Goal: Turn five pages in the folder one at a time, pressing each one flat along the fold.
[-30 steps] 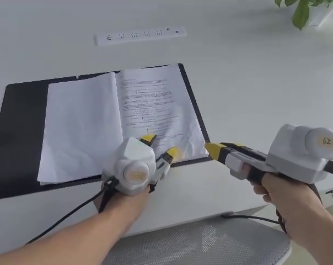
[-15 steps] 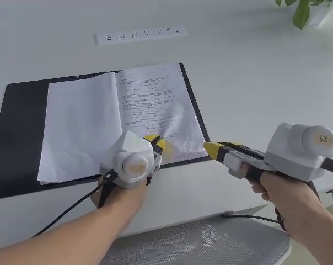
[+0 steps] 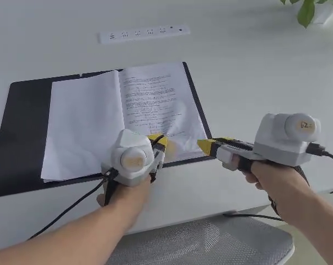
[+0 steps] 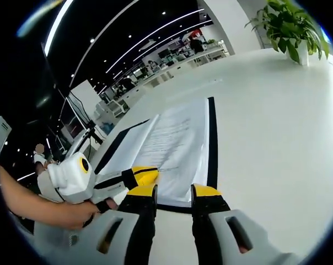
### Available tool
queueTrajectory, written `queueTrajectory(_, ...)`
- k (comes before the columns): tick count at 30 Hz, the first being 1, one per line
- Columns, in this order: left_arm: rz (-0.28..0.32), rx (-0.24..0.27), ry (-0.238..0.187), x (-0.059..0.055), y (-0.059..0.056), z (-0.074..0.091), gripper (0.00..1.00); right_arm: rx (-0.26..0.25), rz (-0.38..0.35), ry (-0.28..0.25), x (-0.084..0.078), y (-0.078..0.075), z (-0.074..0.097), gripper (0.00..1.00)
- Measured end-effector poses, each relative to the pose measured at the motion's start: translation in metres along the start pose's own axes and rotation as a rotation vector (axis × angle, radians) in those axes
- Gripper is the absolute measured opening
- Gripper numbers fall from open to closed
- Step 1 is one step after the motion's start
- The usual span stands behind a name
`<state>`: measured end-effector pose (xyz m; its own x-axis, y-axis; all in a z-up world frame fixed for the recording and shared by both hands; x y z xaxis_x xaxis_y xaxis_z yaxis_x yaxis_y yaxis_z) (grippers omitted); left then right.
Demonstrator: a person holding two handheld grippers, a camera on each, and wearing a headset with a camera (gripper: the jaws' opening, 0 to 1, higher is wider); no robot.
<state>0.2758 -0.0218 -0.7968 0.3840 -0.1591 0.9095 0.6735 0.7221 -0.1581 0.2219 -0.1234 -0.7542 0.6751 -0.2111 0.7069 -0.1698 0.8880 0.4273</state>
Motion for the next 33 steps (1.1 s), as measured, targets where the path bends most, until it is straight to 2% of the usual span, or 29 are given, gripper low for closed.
queueTrajectory(8, -0.012, -0.002, 0.002, 0.0000, -0.0006, 0.0003, 0.00, -0.006, -0.022, 0.025, -0.0056, -0.0016, -0.0059, 0.18)
queueTrajectory(11, -0.016, -0.002, 0.001, 0.0001, -0.0007, 0.0005, 0.00, -0.013, -0.025, 0.019, -0.0049, -0.0039, -0.0047, 0.06)
queueTrajectory(17, -0.024, -0.002, 0.001, 0.0000, -0.0011, 0.0007, 0.00, -0.020, -0.016, 0.012, -0.0041, -0.0053, -0.0036, 0.00)
queueTrajectory(27, -0.020, -0.001, 0.015, 0.0012, -0.0014, 0.0008, 0.01, -0.018, -0.025, -0.009, -0.0006, -0.0013, -0.0015, 0.00)
queueTrajectory(33, 0.026, -0.011, 0.028, 0.0021, -0.0002, 0.0037, 0.02, -0.012, -0.032, -0.021, 0.0022, 0.0017, 0.0007, 0.00)
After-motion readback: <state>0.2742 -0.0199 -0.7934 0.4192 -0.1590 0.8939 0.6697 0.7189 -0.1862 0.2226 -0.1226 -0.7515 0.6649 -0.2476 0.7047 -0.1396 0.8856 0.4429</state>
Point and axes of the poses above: the centre of the closed fingertips' face, and the gripper's own axes: z roughly backward along the fingers, y roughly to its left, x roughly out of its top, the point moved 3 cm from there along z, roughly backward along the fingers, and after that the axes turned 6 degrees about -x, right-handed, at the moved point
